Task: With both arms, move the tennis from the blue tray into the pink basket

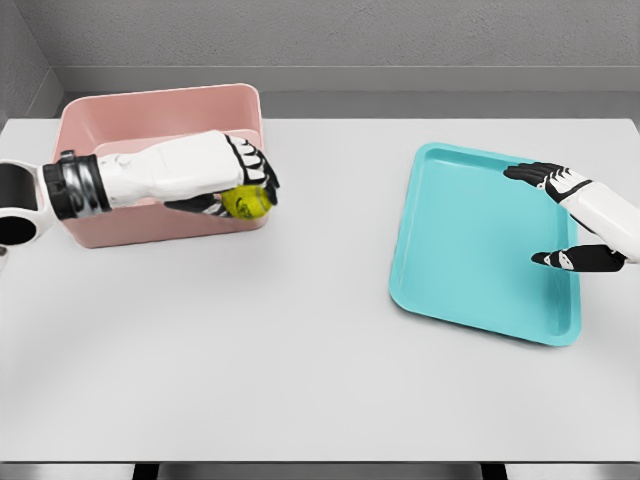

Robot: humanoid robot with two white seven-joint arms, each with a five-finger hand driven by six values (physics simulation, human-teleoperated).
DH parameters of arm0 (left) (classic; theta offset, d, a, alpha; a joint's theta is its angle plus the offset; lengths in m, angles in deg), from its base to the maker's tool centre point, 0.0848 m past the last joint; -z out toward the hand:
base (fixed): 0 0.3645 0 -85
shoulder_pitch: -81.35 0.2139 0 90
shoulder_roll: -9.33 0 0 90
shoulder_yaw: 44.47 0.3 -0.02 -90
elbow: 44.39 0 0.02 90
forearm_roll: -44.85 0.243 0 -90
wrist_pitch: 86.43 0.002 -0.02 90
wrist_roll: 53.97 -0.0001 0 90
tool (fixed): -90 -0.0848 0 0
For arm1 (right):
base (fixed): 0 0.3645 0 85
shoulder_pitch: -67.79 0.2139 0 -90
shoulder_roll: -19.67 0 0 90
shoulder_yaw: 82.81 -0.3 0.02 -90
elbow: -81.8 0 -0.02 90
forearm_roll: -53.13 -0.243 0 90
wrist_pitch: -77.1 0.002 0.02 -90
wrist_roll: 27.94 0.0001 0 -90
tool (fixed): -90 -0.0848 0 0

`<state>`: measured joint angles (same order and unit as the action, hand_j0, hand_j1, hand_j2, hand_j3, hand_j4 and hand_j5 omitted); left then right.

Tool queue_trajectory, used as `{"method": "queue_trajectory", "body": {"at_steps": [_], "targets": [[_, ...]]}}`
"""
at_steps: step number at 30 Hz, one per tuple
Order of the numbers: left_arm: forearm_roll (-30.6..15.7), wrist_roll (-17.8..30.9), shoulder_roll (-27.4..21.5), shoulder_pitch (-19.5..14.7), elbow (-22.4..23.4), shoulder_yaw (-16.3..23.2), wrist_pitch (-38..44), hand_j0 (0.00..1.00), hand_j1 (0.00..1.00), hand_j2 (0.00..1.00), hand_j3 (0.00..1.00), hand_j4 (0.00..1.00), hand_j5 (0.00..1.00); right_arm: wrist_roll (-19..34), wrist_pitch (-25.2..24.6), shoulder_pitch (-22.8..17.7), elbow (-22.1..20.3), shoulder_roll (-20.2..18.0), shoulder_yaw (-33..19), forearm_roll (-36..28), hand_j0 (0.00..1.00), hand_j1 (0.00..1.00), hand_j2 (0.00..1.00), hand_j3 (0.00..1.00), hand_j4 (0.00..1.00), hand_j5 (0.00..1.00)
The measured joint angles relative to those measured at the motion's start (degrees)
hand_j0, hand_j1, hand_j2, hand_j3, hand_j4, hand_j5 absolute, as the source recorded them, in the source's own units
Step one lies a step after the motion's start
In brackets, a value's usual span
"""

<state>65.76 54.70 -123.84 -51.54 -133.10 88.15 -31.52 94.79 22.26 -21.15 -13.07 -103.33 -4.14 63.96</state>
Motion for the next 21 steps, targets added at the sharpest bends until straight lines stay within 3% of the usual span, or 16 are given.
{"method": "queue_trajectory", "body": {"at_steps": [16,21], "targets": [[-1.9,0.0,0.2,-1.6,7.7,-2.2,0.0,0.57,0.57,0.57,0.57,0.57,0.57,0.0,0.0,0.0,-0.1,0.0,0.0,0.0,1.0,1.0,1.0,1.0,1.0,1.0],[-2.8,0.0,0.3,-3.3,13.0,-2.6,0.0,0.57,0.57,0.57,0.57,0.57,0.57,0.0,0.0,0.0,-0.1,0.0,0.0,0.0,1.0,1.0,1.0,1.0,1.0,1.0]]}}
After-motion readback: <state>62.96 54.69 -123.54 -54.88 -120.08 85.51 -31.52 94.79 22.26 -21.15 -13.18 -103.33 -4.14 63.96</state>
